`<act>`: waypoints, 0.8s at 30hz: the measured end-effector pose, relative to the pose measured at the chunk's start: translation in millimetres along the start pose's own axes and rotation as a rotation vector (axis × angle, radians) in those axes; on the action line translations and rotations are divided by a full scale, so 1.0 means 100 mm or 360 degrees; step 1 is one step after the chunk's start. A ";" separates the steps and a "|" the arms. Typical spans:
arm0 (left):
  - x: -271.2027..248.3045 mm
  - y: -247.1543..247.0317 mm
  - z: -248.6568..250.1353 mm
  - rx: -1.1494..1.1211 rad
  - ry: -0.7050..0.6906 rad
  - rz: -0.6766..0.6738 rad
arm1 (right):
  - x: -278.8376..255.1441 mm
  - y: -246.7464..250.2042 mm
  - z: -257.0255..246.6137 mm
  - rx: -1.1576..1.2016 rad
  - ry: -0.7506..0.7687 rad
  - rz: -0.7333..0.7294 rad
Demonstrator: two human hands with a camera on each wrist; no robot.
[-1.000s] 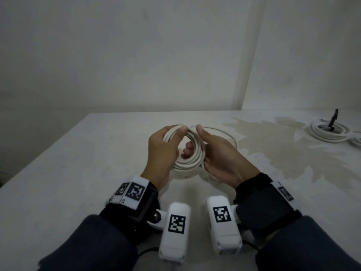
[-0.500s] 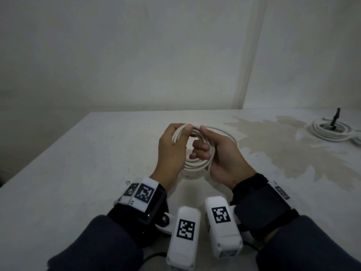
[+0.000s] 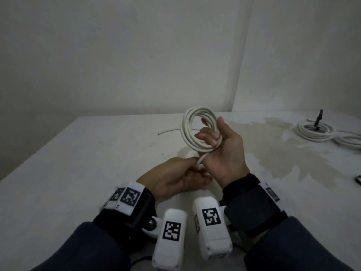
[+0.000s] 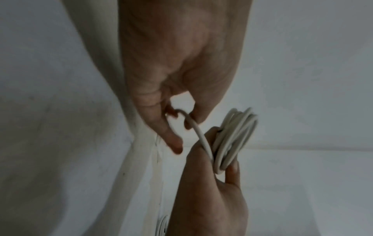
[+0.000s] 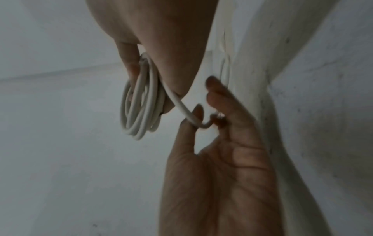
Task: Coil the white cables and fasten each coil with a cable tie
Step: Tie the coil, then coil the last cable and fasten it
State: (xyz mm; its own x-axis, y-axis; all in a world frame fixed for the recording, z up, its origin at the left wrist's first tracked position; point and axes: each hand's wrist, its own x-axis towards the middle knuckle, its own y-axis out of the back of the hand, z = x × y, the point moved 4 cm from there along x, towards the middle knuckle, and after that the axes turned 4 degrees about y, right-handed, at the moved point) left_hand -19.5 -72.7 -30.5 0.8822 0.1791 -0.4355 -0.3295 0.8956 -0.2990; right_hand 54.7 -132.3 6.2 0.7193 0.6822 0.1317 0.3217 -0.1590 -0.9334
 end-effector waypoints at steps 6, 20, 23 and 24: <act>-0.01 0.11 0.22 -0.0512 -0.0675 0.0235 | -0.03 0.07 -0.05 -0.0197 0.0150 0.0159; -0.10 0.23 0.34 -0.0295 -0.1078 0.0344 | 0.02 0.19 0.10 -0.0311 -0.0234 0.0122; -0.12 0.24 0.39 -0.0252 -0.1005 0.0286 | 0.01 0.17 0.14 -0.0385 -0.0362 0.0085; -0.12 0.24 0.40 -0.0253 -0.0967 0.0249 | 0.00 0.17 0.16 -0.0409 -0.0401 0.0073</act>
State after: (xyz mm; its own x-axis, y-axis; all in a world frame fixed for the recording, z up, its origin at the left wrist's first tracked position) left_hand -24.4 -37.0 1.1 0.8376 0.5430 0.0601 -0.4742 0.7773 -0.4135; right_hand 50.5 -123.8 -14.9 0.5725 0.8195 -0.0243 0.4600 -0.3456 -0.8179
